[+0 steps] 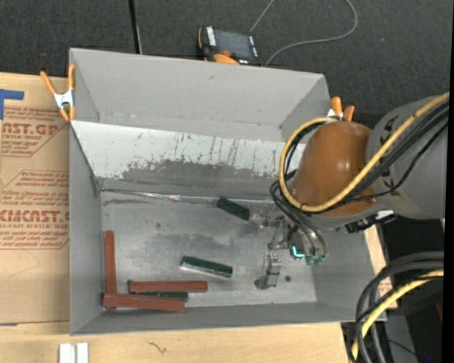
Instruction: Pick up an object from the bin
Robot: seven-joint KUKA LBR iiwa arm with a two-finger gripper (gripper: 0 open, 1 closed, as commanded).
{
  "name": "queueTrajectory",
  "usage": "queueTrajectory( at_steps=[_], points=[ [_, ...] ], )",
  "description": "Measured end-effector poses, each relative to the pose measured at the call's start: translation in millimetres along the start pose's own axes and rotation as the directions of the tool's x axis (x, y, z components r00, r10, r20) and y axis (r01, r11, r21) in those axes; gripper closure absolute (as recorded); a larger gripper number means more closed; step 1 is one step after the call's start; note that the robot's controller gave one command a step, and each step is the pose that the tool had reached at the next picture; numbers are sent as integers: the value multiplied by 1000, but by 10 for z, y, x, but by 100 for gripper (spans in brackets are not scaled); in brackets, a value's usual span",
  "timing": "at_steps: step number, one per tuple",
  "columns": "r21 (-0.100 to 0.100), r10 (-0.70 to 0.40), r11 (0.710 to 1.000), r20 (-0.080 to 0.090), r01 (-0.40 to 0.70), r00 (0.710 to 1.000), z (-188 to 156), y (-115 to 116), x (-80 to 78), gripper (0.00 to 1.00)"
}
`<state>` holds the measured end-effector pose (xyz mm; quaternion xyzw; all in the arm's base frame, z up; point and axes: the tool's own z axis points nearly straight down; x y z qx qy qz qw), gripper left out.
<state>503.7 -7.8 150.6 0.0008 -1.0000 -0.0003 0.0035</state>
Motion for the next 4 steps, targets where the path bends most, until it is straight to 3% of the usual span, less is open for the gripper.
queueTrajectory(
  at_steps=[1, 2, 3, 4],
  points=[
    [-3, 33, 999, 0, -33, 999, 855, 718, 91, 0],
    [-3, 90, 996, 8, -90, 996, 500, 1052, 161, 0],
    [-1, 248, 969, 5, -248, 969, 517, 943, 201, 0],
    [-1, 414, 910, 4, -414, 910, 821, 930, 162, 0]
  ],
)
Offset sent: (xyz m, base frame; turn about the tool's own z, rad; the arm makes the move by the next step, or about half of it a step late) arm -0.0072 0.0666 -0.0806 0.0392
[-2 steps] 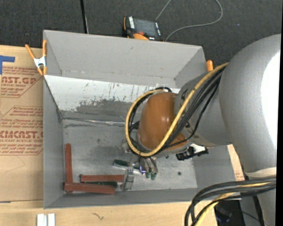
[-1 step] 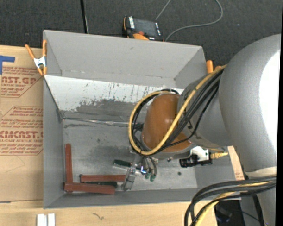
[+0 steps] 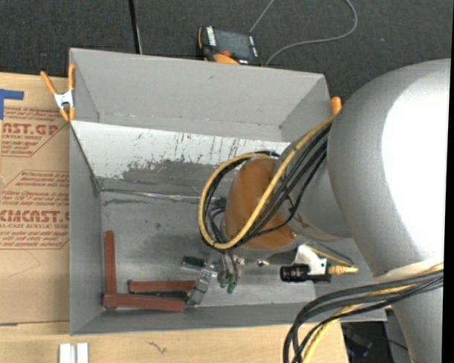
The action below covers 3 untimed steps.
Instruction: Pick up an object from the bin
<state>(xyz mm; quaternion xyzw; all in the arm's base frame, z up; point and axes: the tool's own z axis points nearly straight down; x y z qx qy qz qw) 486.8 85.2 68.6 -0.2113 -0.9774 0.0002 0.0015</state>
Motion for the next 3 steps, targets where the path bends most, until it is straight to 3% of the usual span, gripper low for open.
queueTrajectory(
  at_steps=[1, 2, 3],
  points=[
    [0, 0, 1000, 2, 0, 1000, 5, -2, 3, 0],
    [-1, -1, 1000, 3, 1, 1000, 0, 0, 1, 100],
    [-2, -1, 1000, 2, 1, 1000, -133, 2, 6, 100]
  ],
)
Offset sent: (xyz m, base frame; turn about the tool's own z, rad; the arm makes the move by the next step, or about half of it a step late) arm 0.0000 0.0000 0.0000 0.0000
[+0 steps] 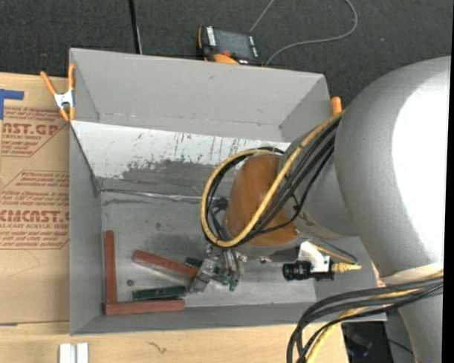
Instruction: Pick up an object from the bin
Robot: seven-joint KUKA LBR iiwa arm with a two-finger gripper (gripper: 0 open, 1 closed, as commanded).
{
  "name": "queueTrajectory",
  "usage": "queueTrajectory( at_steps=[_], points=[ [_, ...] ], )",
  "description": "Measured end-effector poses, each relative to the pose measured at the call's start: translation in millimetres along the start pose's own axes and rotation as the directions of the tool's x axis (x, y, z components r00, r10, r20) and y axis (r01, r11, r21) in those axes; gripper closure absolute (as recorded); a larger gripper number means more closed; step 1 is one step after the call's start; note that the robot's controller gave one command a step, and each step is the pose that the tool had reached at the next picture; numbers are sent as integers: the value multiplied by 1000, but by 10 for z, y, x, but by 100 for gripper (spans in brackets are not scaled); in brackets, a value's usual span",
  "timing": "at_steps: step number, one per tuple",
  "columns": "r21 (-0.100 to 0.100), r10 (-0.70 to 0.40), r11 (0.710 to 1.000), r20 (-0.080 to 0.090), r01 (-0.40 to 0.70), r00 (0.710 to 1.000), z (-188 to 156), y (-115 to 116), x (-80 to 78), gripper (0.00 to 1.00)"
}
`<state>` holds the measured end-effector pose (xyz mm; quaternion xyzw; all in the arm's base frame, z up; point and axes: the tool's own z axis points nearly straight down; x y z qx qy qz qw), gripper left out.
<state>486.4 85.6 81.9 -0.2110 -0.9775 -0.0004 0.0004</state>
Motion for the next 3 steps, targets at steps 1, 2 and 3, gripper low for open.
queueTrajectory(
  at_steps=[1, 2, 3],
  points=[
    [-1, 0, 1000, 1, 0, 1000, -193, 4, 4, 100],
    [-1, -1, 1000, 3, 1, 1000, -646, 8, 3, 100],
    [-1, -2, 1000, 3, 2, 1000, -977, 14, 2, 100]
  ],
)
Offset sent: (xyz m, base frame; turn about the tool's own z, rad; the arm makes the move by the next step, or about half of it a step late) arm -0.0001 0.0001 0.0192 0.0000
